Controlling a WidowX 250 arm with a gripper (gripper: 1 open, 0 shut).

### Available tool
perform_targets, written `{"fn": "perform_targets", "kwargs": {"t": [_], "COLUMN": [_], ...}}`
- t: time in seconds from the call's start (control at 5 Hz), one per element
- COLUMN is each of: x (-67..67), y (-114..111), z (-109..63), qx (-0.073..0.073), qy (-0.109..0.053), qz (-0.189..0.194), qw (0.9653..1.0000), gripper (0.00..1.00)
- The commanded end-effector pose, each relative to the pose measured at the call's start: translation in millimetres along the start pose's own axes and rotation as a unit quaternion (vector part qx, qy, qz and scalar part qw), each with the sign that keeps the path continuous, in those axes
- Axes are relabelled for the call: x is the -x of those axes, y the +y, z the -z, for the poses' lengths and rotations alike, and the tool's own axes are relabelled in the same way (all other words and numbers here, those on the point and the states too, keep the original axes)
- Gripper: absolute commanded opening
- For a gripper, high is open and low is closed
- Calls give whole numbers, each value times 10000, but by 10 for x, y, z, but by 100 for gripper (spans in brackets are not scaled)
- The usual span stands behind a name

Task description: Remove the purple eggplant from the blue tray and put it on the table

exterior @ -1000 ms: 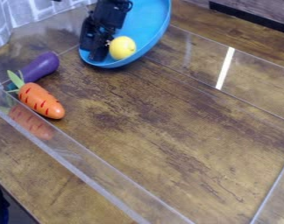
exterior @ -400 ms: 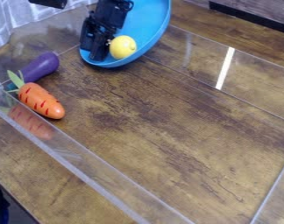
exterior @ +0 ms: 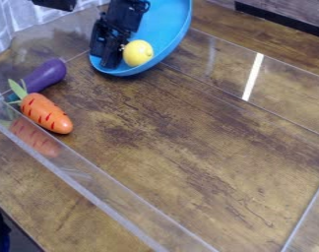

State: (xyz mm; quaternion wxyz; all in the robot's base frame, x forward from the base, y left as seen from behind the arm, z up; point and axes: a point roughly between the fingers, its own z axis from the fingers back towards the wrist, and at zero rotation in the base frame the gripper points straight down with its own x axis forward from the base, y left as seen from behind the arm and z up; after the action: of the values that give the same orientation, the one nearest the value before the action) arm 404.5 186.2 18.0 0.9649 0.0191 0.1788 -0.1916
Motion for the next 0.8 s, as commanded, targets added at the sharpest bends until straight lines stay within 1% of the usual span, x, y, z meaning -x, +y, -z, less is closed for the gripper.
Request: {"fn": "perform_targets", "kwargs": {"t": [0.0, 0.6], "x": [-147, -117], "y": [-128, -121], "z": [109, 107], "qx": [130, 225], "qy": [79, 166], "qz": [131, 33], "qw": [9998, 9996], "gripper": [100, 100]}}
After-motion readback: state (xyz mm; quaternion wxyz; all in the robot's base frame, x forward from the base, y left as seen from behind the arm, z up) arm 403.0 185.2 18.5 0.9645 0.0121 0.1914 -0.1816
